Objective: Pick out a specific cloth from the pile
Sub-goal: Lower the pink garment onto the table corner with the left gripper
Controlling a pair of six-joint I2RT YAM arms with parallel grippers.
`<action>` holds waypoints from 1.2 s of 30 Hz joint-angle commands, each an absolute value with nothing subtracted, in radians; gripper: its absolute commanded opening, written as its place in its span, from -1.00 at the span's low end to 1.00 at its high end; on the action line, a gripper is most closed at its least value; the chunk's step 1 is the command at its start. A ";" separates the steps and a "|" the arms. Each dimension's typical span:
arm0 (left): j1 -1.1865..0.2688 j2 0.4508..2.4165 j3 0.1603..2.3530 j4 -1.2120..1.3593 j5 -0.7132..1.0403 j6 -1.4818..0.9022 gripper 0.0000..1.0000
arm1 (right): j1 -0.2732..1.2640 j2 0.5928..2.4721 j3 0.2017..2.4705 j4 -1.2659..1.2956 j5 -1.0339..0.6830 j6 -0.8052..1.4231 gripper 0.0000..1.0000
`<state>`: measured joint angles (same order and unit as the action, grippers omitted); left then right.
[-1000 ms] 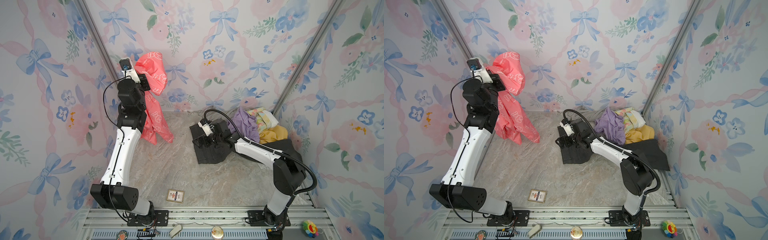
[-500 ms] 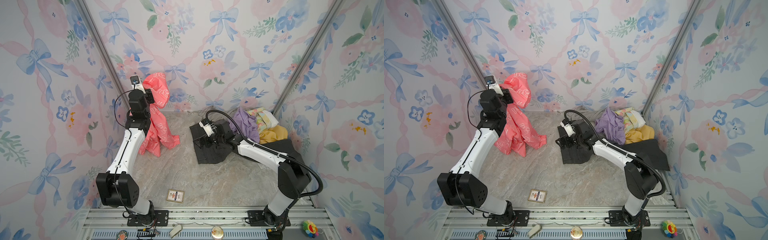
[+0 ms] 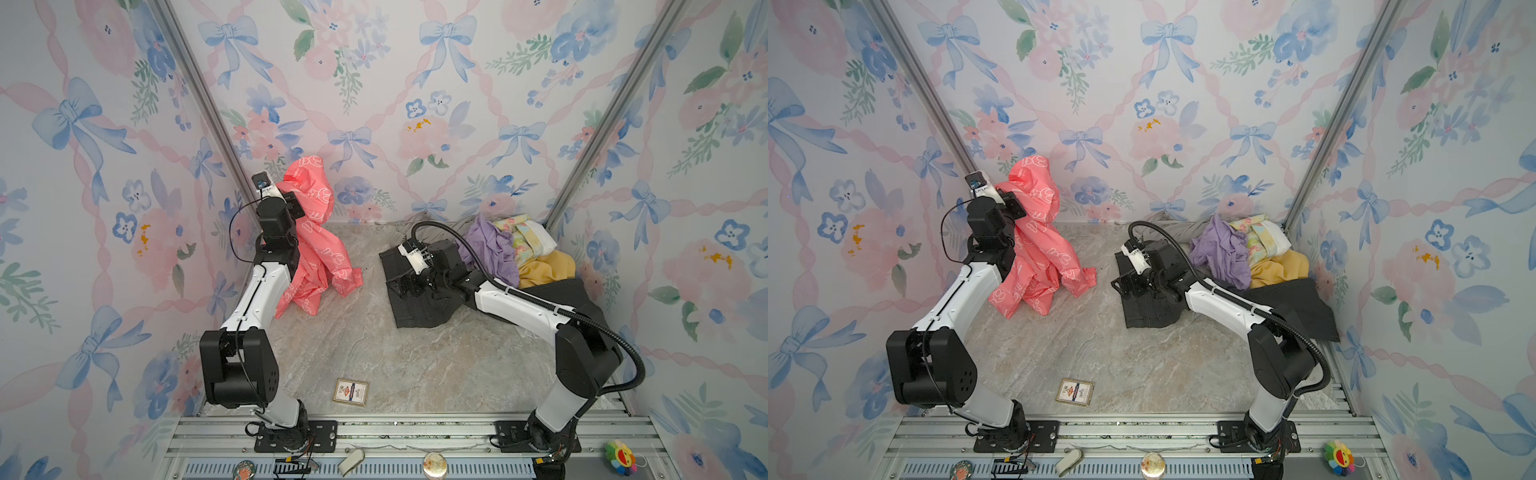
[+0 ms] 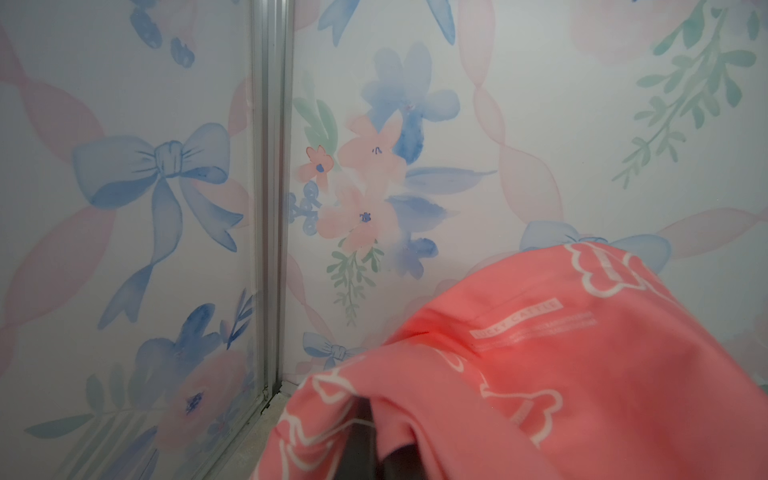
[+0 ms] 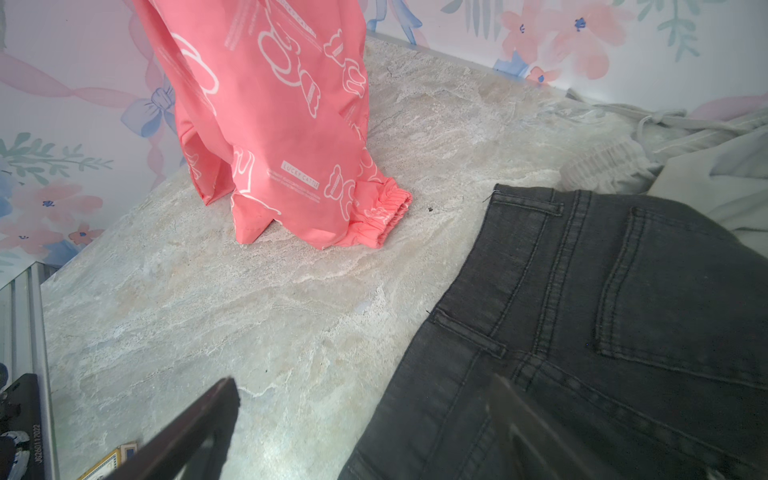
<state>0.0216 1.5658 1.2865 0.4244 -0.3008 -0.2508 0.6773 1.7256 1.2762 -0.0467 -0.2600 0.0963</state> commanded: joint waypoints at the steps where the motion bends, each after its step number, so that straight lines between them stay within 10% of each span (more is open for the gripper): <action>1: 0.025 1.560 1.203 0.570 -0.277 -0.346 -1.00 | 0.675 1.717 1.250 -0.016 -0.255 0.100 0.94; 14: 0.051 1.570 0.837 0.844 -0.388 -0.414 -1.00 | 0.655 1.748 1.230 0.042 -0.271 0.142 0.94; 36: 0.168 1.938 1.229 -0.003 -0.277 -0.334 -1.00 | 0.660 1.731 1.203 0.091 -0.272 0.182 0.94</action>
<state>0.1410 1.8927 1.1984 0.1848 -0.3199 -0.3649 0.6613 1.7279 1.2232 0.0570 -0.2607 0.1654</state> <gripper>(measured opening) 0.049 0.970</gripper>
